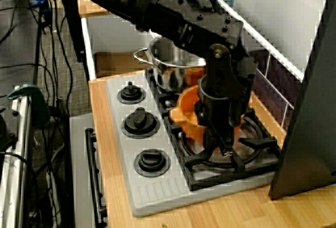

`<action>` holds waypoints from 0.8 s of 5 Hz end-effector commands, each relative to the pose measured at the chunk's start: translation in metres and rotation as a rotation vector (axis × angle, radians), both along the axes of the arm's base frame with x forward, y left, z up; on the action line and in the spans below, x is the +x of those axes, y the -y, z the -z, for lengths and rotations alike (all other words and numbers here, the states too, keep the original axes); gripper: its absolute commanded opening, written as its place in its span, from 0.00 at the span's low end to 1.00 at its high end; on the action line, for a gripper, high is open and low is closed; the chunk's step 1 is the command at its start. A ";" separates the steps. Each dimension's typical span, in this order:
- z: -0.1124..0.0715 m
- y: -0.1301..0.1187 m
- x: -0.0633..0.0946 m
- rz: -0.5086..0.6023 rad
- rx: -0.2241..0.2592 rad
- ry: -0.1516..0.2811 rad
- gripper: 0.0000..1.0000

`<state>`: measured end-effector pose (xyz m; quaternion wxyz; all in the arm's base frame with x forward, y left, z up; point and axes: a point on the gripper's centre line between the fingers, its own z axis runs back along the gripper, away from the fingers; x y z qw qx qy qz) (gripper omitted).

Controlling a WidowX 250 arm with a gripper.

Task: Lift pot from stove

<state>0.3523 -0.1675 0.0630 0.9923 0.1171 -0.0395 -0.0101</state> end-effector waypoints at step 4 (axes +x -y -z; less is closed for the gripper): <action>-0.078 0.005 -0.020 -0.021 -0.095 0.145 0.00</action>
